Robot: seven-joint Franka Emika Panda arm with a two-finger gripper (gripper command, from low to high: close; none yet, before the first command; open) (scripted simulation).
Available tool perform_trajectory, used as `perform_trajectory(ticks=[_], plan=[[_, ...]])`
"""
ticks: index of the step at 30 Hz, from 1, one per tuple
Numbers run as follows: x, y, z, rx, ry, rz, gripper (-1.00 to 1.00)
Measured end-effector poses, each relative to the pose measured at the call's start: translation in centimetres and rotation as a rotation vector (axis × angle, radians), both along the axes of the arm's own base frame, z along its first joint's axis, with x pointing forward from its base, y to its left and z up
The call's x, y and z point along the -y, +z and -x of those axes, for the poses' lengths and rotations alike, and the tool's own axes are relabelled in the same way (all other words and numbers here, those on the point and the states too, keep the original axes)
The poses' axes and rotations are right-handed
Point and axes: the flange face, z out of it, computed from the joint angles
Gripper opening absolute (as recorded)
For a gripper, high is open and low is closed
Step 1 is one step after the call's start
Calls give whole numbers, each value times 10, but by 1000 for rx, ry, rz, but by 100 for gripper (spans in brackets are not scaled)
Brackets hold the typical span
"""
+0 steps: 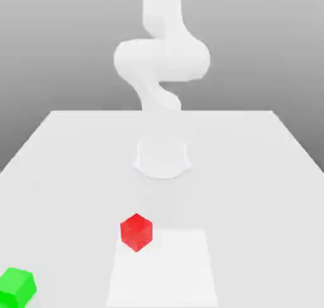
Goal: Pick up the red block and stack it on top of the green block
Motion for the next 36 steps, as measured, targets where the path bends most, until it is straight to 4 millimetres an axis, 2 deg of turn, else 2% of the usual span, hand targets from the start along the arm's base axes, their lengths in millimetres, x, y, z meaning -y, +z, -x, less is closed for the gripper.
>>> perform_trajectory(ticks=[4, 6, 9, 13, 17, 19, 24, 25, 31, 33, 36], plan=[[13, -99, -36, -147, -115, -63, 0], [19, -149, -44, -219, -175, -93, 0], [29, -224, -46, -326, -270, -135, 0], [41, -325, -26, -478, -412, -189, 0], [49, -428, 19, -641, -574, -237, 0], [52, -463, 31, -678, -616, -249, 0], [51, -511, 36, -691, -625, -251, 0], [51, -516, 37, -691, -625, -250, -100], [51, -518, 37, -689, -625, -251, -100], [51, -510, 36, -690, -625, -250, -100], [51, -486, 35, -690, -625, -250, -100]])
